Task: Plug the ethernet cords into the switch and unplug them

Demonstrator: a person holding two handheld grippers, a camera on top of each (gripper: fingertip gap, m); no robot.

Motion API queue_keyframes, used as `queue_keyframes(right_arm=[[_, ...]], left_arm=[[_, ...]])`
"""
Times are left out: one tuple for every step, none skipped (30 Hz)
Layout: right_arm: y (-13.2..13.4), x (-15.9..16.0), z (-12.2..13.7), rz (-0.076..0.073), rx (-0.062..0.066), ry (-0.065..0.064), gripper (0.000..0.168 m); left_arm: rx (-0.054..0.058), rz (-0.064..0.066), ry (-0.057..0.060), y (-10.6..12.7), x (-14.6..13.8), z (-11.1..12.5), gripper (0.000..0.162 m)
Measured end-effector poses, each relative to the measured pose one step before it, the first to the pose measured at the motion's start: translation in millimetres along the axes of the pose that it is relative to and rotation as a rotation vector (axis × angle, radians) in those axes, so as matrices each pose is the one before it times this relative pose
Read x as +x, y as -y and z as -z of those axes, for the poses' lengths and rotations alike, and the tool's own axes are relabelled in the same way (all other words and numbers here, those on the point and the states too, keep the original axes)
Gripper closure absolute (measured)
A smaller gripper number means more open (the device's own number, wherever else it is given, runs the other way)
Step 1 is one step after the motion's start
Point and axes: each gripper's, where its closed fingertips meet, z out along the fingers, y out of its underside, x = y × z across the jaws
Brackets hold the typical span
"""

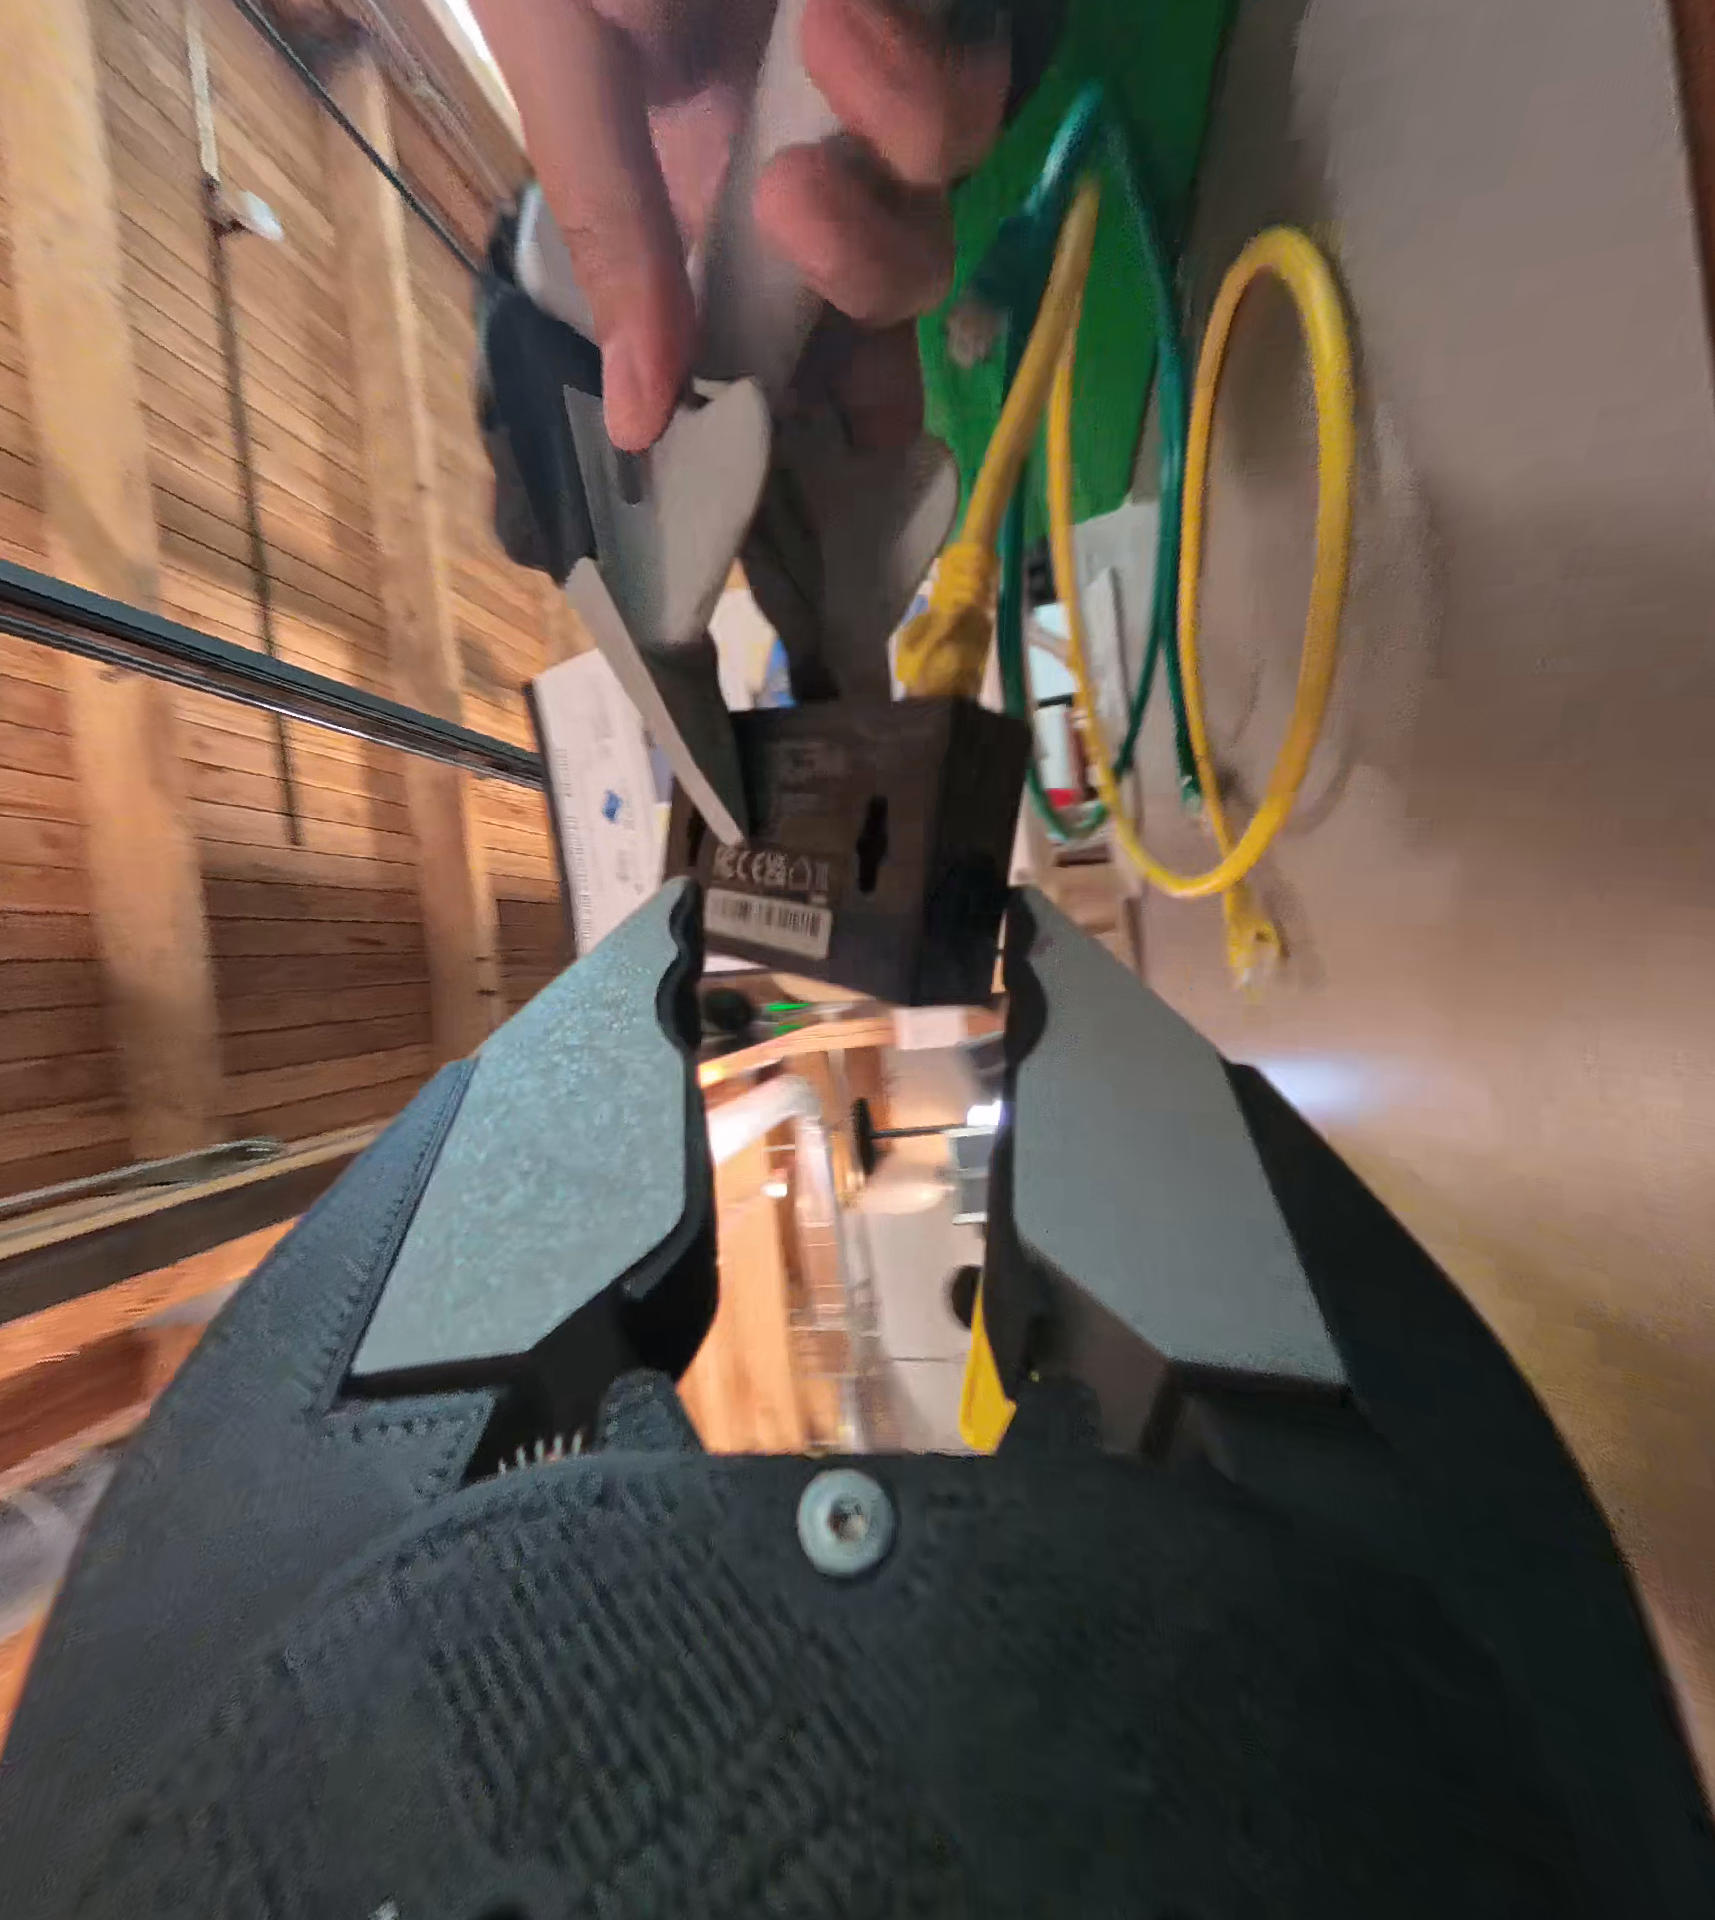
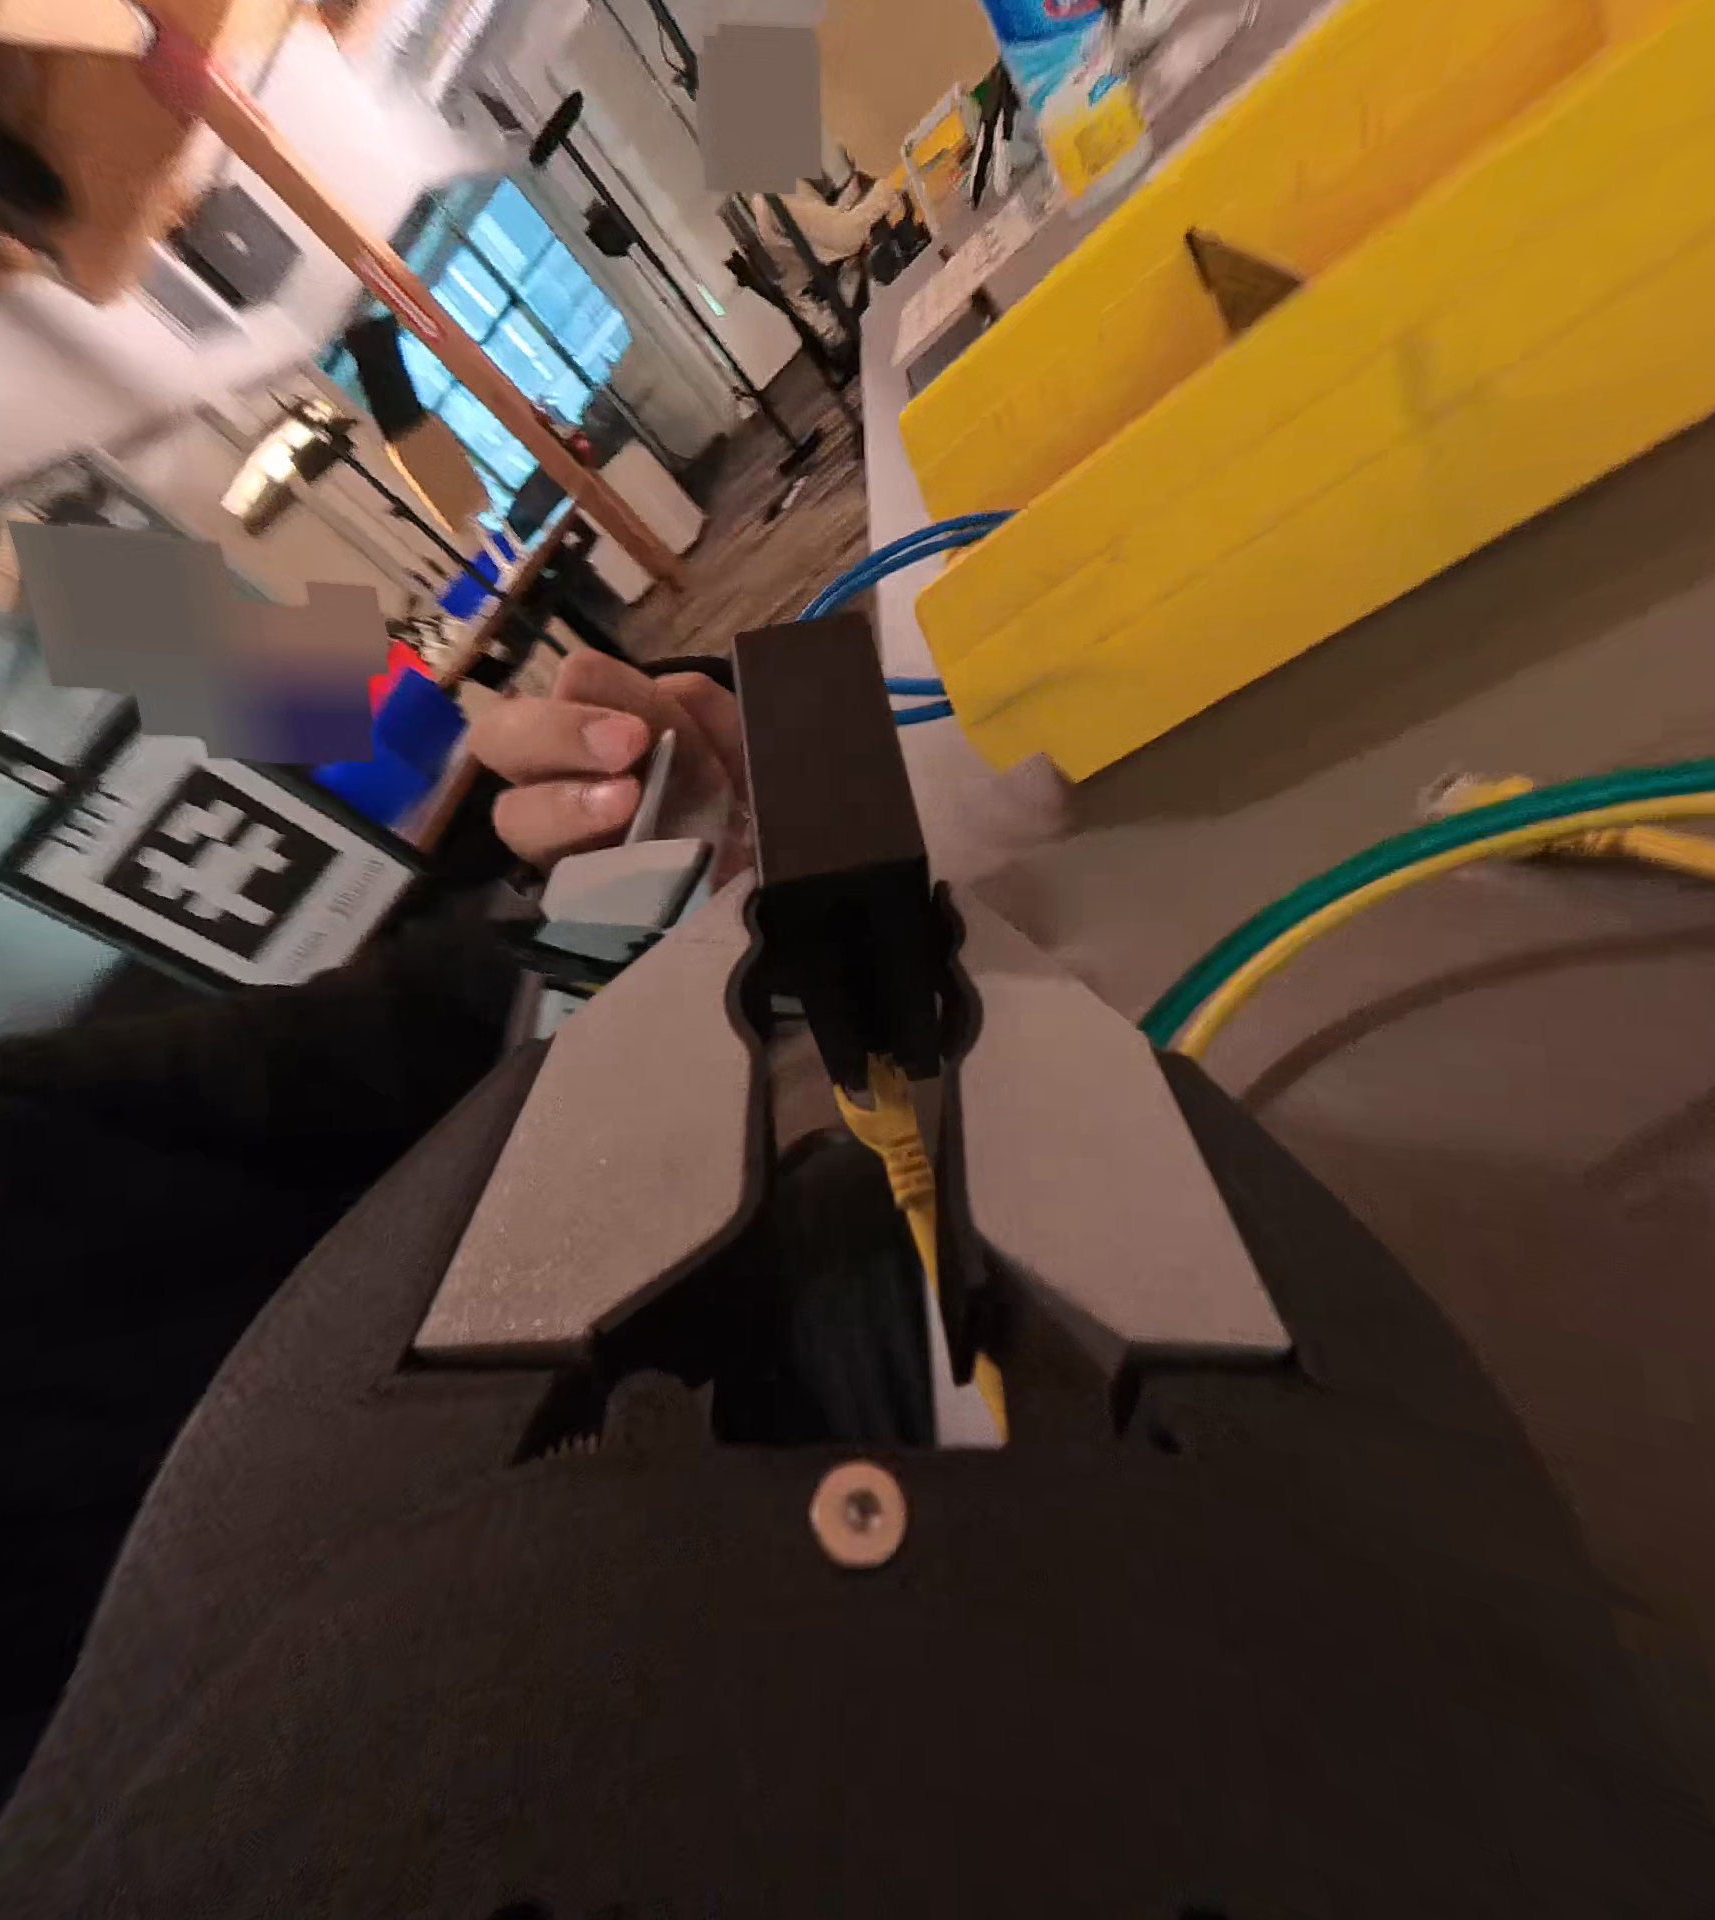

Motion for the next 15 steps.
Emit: queue_keyframes(right_arm=[[-2.35, 2.23, 0.58, -0.0701, -0.0166, 0.0274, 0.142], [-1.89, 2.74, -0.38, -0.0551, -0.0144, 0.0176, 0.142], [-0.48, 1.99, -0.62, -0.0454, -0.0083, 0.0159, 0.141], [0.4, -0.86, -0.52, -0.037, -0.0051, 0.0253, 0.141], [0.15, -3.69, -0.84, -0.0324, -0.0085, 0.0395, 0.142], [-1.79, -5.14, -1.81, -0.0278, -0.0209, 0.0456, 0.142], [-4.2, -4.71, -2.92, -0.0251, -0.0353, 0.0428, 0.142], [-5.22, -2.05, -3.71, -0.0212, -0.0393, 0.0276, 0.142], [-3.66, 1.91, -3.98, -0.0171, -0.0288, 0.0012, 0.142], [-1.58, 4.43, -3.26, -0.0139, -0.0164, -0.0166, 0.141], [0.41, 2.7, -1.26, -0.0129, -0.0045, -0.0083, 0.142], [1.99, 0.92, 0.82, -0.0079, 0.0063, -0.0002, 0.142], [1.76, 0.28, 0.95, -0.0026, 0.0067, 0.0003, 0.142], [0.69, 0.96, 0.75, -0.001, -0.001, -0.0085, 0.141], [0.38, 1.25, 0.47, 0.0077, -0.0031, -0.0182, 0.141]], left_arm=[[0.0053, -0.0507, 0.0343, 0.52, -0.05, 2.23, 0.105], [0.0086, -0.037, 0.0237, 1.32, -0.04, 1.2, 0.1], [-0.0004, -0.0202, 0.0112, 0.2, 0.49, -0.5, 0.099], [-0.0063, -0.0134, 0.0206, -0.54, -1.03, -1.45, 0.101], [-0.0036, -0.0183, 0.0404, -0.94, -3.61, -1.76, 0.106], [-0.0046, -0.0227, 0.05, -2.3, -4.52, -2.2, 0.112], [-0.0124, -0.024, 0.037, -4.04, -2.43, -3.21, 0.115], [-0.0128, -0.0118, 0.0116, -3.7, 0.65, -3.5, 0.118], [-0.0031, 0.0095, 0.005, -0.98, 0.12, -2.96, 0.127], [0.008, 0.0099, -0.0095, 2.37, 1.08, -1.69, 0.131], [0.0055, 0.007, -0.0196, 3.14, 2.71, -0.62, 0.131], [-0.0281, 0.0084, -0.0064, -2.14, 0.93, -1.36, 0.132], [-0.0189, 0.0155, -0.0005, -1.53, 0.29, -0.89, 0.133], [-0.0066, 0.0146, -0.0078, -0.32, 0.86, 0.17, 0.133], [-0.008, 0.0304, -0.0124, -0.37, 1.19, 0.38, 0.133]])
